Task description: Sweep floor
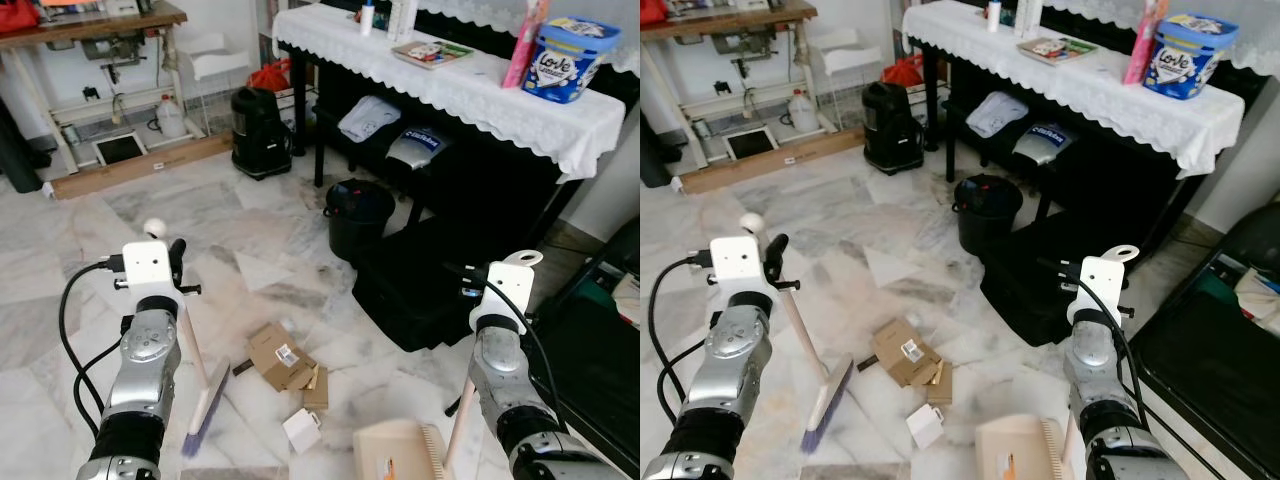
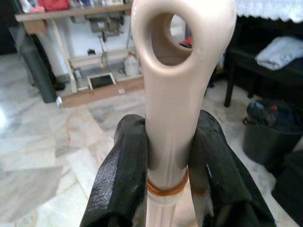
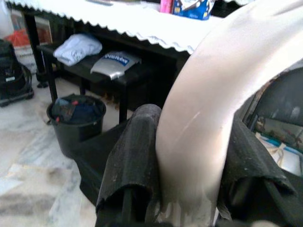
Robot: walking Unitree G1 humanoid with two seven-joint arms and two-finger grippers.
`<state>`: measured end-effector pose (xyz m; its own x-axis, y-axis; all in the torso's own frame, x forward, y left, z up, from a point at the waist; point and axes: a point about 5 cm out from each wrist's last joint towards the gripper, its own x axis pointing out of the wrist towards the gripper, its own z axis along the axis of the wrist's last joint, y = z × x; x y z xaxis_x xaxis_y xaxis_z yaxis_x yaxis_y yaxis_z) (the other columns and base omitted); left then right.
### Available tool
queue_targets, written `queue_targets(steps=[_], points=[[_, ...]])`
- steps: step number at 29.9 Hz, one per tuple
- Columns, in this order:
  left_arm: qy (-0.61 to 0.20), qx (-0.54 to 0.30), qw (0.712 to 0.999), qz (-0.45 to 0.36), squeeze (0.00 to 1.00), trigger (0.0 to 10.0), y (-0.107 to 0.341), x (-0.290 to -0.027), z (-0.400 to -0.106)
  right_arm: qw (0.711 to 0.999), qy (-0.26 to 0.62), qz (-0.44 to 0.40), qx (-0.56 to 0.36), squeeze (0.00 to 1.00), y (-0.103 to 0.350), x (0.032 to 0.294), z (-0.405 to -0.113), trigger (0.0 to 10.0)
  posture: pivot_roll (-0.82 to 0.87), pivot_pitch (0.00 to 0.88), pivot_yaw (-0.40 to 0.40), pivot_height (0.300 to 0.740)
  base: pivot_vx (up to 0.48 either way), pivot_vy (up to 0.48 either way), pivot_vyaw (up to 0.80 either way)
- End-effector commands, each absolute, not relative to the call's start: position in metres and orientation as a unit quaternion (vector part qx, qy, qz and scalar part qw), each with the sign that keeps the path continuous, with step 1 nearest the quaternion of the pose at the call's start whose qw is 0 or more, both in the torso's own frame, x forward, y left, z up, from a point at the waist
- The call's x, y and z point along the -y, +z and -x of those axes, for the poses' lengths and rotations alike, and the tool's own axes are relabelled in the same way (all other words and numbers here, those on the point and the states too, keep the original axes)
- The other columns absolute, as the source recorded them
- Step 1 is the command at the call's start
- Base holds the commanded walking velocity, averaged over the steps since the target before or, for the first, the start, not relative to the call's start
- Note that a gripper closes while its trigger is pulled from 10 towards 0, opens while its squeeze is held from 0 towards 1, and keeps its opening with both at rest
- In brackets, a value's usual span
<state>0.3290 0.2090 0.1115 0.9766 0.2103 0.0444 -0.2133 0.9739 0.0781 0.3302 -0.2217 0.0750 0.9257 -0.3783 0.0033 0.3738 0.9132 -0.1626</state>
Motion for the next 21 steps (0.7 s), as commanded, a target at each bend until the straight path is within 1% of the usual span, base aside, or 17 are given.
queue_targets(steps=[1,2,6,8,10,13,18,21], points=[[0.099,0.04,0.994,-0.04,0.0,10.0,0.121,-0.201,-0.338,0.977,-0.196,0.083,0.003,0.0,0.085,0.226,-0.335,10.0,0.05,0.0,-0.029,0.74,0.0,0.0,0.0],[0.108,0.043,0.993,-0.038,0.0,10.0,0.123,-0.206,-0.338,0.977,-0.196,0.083,0.006,0.0,0.086,0.226,-0.336,10.0,0.06,0.0,-0.034,0.74,0.0,0.0,0.0],[0.115,0.044,0.992,-0.042,0.0,10.0,0.124,-0.214,-0.339,0.978,-0.192,0.08,0.009,0.0,0.089,0.224,-0.339,10.0,0.07,0.0,-0.04,0.74,0.0,0.0,0.0],[0.117,0.044,0.991,-0.043,0.0,10.0,0.126,-0.216,-0.34,0.978,-0.191,0.078,0.012,0.0,0.092,0.223,-0.342,10.0,0.08,0.0,-0.039,0.74,0.0,0.0,0.0],[0.114,0.058,0.991,-0.024,0.0,10.0,0.132,-0.217,-0.343,0.98,-0.185,0.075,0.02,0.0,0.098,0.221,-0.346,10.0,0.07,0.0,-0.037,0.74,0.0,0.0,0.0],[0.113,0.067,0.991,-0.038,0.0,10.0,0.134,-0.218,-0.348,0.981,-0.18,0.069,0.035,0.0,0.105,0.218,-0.351,10.0,0.06,0.0,-0.03,0.74,0.0,0.0,0.0],[0.122,0.054,0.989,-0.069,0.0,10.0,0.123,-0.228,-0.342,0.979,-0.19,0.065,0.02,0.0,0.097,0.223,-0.345,10.0,0.06,0.0,-0.043,0.74,0.0,0.0,0.0],[0.137,0.043,0.988,-0.063,0.0,10.0,0.116,-0.232,-0.338,0.98,-0.191,0.058,0.007,0.0,0.092,0.225,-0.343,10.0,0.06,0.0,-0.047,0.74,0.0,0.0,0.0]])
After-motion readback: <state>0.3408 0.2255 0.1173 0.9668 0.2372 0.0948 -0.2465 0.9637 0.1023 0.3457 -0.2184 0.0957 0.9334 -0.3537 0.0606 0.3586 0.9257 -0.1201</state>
